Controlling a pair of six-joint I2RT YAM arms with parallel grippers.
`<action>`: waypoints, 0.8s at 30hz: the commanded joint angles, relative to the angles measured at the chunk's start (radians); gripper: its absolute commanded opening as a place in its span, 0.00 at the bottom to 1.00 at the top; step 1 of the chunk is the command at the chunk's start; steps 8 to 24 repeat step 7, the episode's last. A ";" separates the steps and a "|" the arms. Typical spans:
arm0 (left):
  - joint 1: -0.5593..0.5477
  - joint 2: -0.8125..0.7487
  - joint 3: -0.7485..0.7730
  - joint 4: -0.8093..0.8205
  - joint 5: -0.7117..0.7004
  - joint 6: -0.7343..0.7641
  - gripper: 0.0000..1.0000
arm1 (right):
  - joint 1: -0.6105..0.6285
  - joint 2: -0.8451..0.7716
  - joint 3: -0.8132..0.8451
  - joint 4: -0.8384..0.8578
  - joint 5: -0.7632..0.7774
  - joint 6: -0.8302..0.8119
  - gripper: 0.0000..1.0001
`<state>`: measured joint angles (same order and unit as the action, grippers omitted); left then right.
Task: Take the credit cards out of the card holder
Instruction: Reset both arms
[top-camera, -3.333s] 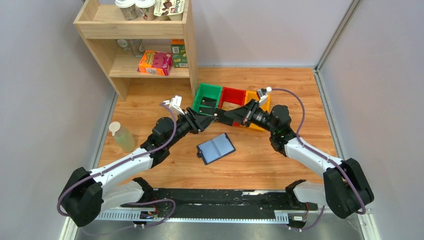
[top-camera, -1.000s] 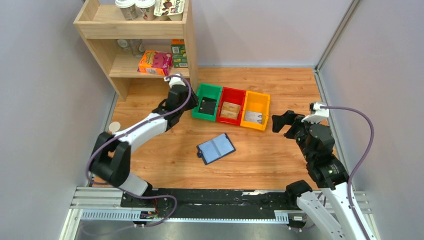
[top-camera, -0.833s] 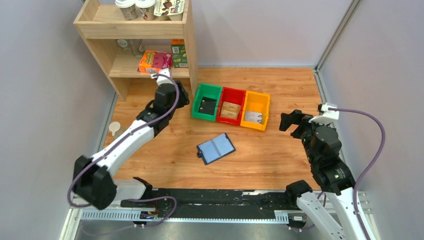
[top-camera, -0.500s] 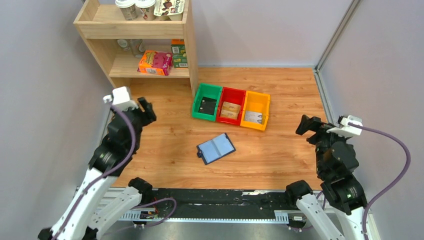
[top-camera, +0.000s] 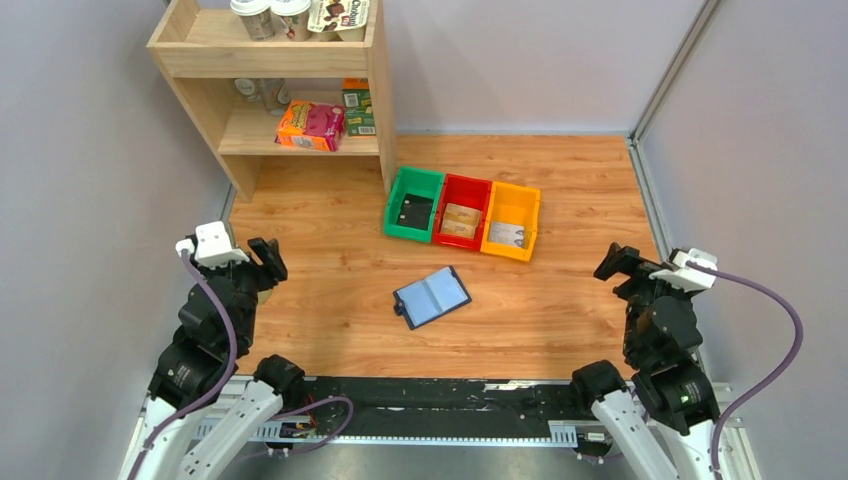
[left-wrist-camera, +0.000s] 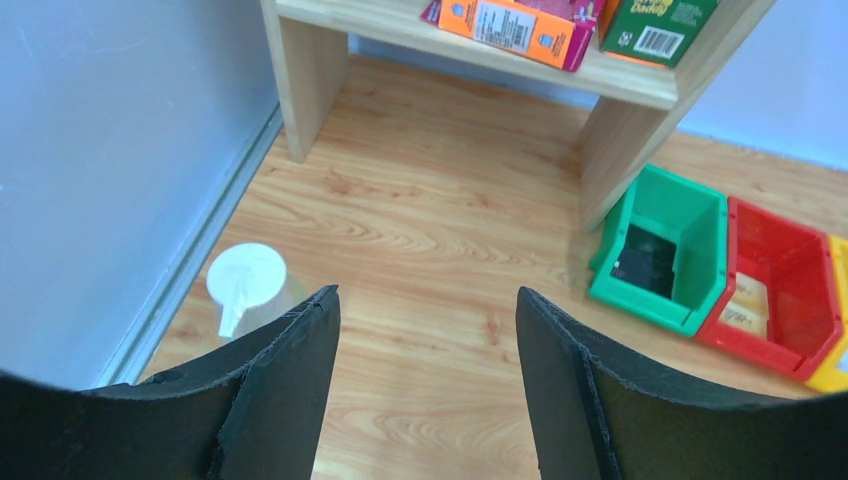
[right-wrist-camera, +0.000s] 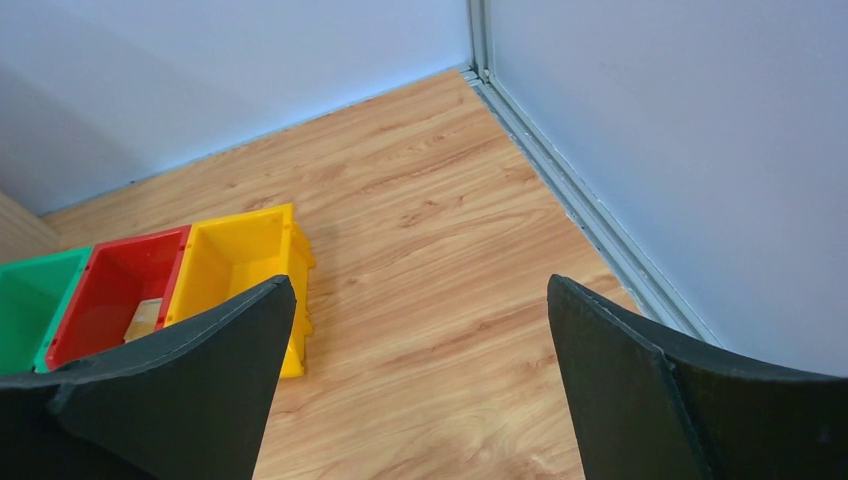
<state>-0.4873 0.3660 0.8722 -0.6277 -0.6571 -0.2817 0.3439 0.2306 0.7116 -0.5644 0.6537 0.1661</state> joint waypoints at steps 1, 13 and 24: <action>0.004 -0.032 -0.002 -0.015 0.037 0.048 0.73 | -0.002 -0.037 -0.018 0.047 0.080 -0.008 1.00; 0.004 -0.068 -0.041 0.037 0.076 0.064 0.73 | -0.003 -0.034 -0.023 0.046 0.119 0.001 1.00; 0.004 -0.068 -0.041 0.037 0.076 0.064 0.73 | -0.003 -0.034 -0.023 0.046 0.119 0.001 1.00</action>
